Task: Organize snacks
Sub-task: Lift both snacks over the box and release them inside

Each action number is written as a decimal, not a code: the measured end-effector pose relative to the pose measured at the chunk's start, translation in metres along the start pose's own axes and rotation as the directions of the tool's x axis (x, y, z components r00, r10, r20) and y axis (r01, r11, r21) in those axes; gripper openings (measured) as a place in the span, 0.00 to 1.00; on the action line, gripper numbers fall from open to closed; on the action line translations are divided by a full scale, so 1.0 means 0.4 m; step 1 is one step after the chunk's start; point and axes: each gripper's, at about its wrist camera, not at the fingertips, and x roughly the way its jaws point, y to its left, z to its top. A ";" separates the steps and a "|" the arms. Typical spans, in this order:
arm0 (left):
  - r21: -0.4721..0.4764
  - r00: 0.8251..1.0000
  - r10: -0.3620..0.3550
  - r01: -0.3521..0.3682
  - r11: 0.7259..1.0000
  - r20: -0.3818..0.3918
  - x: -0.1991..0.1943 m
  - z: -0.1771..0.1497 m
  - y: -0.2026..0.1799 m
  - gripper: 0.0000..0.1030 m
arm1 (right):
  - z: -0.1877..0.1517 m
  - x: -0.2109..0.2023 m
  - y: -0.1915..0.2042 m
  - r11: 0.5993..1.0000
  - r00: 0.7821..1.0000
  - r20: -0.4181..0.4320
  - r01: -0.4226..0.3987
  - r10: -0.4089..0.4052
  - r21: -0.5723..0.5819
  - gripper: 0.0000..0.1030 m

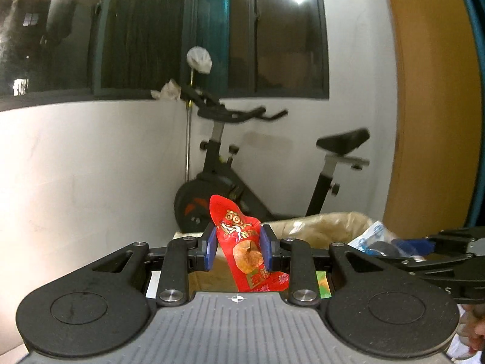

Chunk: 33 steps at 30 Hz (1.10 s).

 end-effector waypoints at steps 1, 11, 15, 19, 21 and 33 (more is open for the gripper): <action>-0.004 1.000 0.001 -0.001 1.000 -0.017 0.013 -0.004 0.002 0.31 | -0.006 0.009 0.000 1.000 1.000 -0.009 0.005 -0.005 -0.010 0.45; 0.015 0.992 0.044 -0.042 0.999 -0.122 0.033 -0.055 0.049 0.66 | -0.044 0.048 -0.028 0.997 0.995 -0.064 0.074 -0.076 -0.024 0.47; -0.008 0.993 0.041 -0.042 0.999 -0.110 0.003 -0.057 0.074 0.73 | -0.044 0.029 -0.038 0.998 0.997 -0.041 0.070 -0.070 0.000 0.59; -0.005 0.993 0.031 -0.032 0.999 -0.116 -0.026 -0.055 0.089 0.79 | -0.044 0.001 -0.031 0.999 0.999 -0.023 0.042 -0.042 0.003 0.61; -0.001 0.994 0.029 -0.029 1.000 -0.110 -0.049 -0.057 0.094 0.82 | -0.046 -0.019 -0.024 1.000 1.000 -0.005 0.029 -0.029 0.010 0.65; -0.006 0.997 0.017 -0.017 1.000 -0.082 -0.191 -0.088 0.139 0.84 | -0.079 -0.118 0.042 1.000 0.998 0.066 -0.010 0.011 -0.008 0.66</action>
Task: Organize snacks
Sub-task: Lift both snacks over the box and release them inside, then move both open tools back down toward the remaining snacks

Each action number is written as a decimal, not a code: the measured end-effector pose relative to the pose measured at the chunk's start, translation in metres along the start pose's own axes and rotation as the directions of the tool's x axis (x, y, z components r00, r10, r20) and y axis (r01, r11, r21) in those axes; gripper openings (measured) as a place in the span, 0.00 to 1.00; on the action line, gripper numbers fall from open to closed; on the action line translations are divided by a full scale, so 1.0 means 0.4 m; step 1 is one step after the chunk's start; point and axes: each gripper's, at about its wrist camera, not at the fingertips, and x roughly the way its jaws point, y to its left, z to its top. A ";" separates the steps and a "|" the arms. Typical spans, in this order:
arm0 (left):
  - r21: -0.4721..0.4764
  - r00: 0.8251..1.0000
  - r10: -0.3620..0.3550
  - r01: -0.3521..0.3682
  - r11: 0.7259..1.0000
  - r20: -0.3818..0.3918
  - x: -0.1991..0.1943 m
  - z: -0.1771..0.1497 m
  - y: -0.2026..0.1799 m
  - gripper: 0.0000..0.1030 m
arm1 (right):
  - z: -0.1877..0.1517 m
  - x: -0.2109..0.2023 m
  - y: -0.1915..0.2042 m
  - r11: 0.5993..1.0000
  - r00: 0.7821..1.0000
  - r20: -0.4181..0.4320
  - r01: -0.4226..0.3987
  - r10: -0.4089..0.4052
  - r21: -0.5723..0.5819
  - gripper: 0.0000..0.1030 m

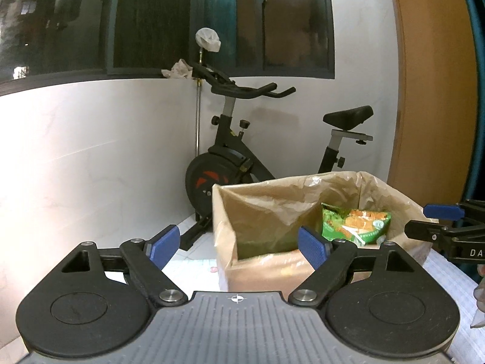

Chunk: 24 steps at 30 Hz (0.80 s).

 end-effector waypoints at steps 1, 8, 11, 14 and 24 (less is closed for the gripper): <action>-0.004 1.000 -0.002 0.002 1.000 -0.003 -0.008 -0.006 0.004 0.84 | -0.004 -0.007 0.008 1.000 1.000 0.004 -0.002 0.002 -0.007 0.66; -0.029 0.999 0.007 -0.008 1.000 -0.035 -0.049 -0.059 0.030 0.84 | -0.039 -0.043 0.051 1.000 1.000 0.009 -0.021 0.021 -0.013 0.66; -0.042 0.998 0.016 -0.019 0.999 -0.056 -0.053 -0.082 0.041 0.84 | -0.058 -0.049 0.061 1.000 1.000 0.003 -0.027 0.027 -0.007 0.66; -0.059 0.996 0.023 -0.028 0.998 -0.086 -0.045 -0.115 0.051 0.84 | -0.080 -0.049 0.068 1.000 0.999 -0.012 -0.031 0.031 0.004 0.66; -0.094 0.984 0.024 -0.041 0.995 -0.175 0.000 -0.218 0.058 0.84 | -0.177 -0.026 0.084 0.999 0.994 -0.110 -0.023 0.026 0.029 0.66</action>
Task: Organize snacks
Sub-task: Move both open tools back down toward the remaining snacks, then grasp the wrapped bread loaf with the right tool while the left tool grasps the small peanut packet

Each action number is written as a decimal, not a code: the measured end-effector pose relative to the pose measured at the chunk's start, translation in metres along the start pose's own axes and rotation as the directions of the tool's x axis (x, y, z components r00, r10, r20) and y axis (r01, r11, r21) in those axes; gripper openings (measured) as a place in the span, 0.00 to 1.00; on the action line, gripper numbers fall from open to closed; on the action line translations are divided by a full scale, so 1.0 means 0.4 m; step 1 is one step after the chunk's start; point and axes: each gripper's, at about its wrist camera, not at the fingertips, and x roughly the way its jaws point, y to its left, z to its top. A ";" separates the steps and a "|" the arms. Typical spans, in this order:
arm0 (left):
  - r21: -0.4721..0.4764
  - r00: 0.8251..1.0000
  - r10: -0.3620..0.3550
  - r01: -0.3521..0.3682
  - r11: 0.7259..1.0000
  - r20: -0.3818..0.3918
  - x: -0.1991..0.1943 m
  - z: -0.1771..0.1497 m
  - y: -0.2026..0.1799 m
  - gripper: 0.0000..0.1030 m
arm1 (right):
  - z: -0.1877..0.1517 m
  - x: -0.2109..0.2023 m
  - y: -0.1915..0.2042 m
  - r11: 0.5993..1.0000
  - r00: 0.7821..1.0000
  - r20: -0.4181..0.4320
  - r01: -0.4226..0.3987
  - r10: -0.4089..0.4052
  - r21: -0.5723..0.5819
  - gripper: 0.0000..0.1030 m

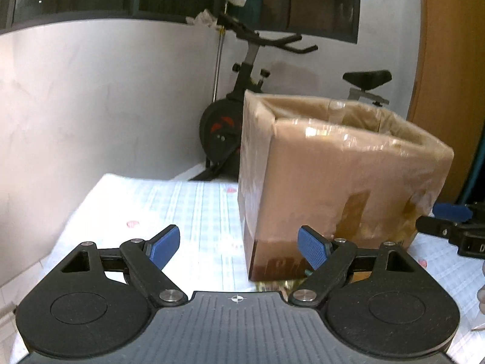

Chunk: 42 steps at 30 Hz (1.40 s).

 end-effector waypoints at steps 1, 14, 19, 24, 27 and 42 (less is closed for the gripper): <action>0.000 1.000 0.002 -0.002 1.000 -0.006 0.004 -0.008 -0.001 0.84 | -0.011 0.006 0.001 1.000 1.000 -0.015 -0.003 0.003 0.003 0.66; -0.013 0.998 0.020 -0.020 1.000 -0.064 0.056 -0.066 0.024 0.84 | -0.133 0.117 0.032 0.994 0.976 -0.201 -0.069 0.084 0.080 0.88; -0.023 0.996 0.023 -0.025 0.999 -0.086 0.072 -0.078 0.038 0.84 | -0.160 0.182 0.038 0.994 0.958 -0.274 -0.061 0.084 0.094 0.88; -0.026 0.994 0.025 -0.028 0.999 -0.108 0.084 -0.092 0.043 0.84 | -0.165 0.243 0.034 0.991 0.948 -0.311 -0.028 0.068 0.133 0.94; -0.023 0.993 0.026 -0.029 0.999 -0.117 0.091 -0.102 0.041 0.84 | -0.169 0.269 0.051 0.994 0.948 -0.315 -0.011 0.045 0.108 0.98; -0.027 0.989 -0.005 0.001 1.000 -0.146 0.103 -0.136 0.038 0.82 | -0.202 0.235 0.061 1.000 0.962 -0.274 -0.020 0.014 -0.020 0.76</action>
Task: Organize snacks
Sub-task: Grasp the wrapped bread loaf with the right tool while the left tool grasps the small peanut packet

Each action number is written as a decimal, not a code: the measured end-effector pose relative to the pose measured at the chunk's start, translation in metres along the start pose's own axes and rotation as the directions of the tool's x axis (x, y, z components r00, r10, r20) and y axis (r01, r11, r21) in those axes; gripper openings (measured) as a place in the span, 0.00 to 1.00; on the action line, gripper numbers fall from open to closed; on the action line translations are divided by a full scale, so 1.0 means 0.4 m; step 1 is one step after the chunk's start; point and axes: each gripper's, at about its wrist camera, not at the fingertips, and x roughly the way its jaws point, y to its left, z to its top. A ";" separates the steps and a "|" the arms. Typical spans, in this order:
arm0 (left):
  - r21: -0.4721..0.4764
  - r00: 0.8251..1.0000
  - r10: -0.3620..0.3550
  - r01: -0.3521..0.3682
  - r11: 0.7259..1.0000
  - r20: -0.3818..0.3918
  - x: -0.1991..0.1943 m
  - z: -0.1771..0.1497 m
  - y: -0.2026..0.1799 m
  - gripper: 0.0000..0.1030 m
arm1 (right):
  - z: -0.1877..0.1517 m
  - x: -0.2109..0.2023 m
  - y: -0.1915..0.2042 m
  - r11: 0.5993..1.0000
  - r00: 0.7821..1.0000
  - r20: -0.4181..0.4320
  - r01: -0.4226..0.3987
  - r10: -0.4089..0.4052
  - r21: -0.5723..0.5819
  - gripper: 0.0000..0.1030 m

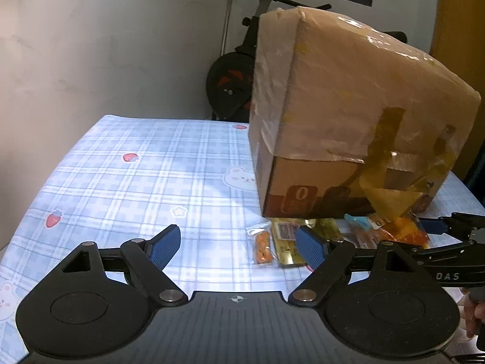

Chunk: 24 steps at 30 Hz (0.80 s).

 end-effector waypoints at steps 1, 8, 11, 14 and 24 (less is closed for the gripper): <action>0.004 1.000 -0.008 0.008 1.000 -0.001 0.001 -0.002 -0.002 0.80 | -0.007 -0.007 -0.005 1.000 1.000 0.003 0.001 -0.001 0.003 0.76; 0.050 0.999 -0.028 0.029 0.998 -0.032 0.021 -0.029 -0.035 0.72 | -0.049 -0.052 -0.058 0.998 0.997 0.044 0.054 -0.056 0.044 0.76; 0.056 0.999 -0.028 0.031 0.998 -0.046 0.034 -0.036 -0.045 0.68 | -0.065 -0.061 -0.077 0.996 0.995 0.073 0.069 -0.074 0.060 0.76; 0.058 0.998 -0.038 0.040 0.997 -0.046 0.041 -0.040 -0.057 0.55 | -0.080 -0.069 -0.083 0.996 0.992 0.105 0.066 -0.072 0.058 0.76; 0.076 0.997 -0.043 0.047 0.996 -0.061 0.076 -0.041 -0.103 0.51 | -0.085 -0.073 -0.084 0.997 0.989 0.132 0.053 -0.060 0.054 0.76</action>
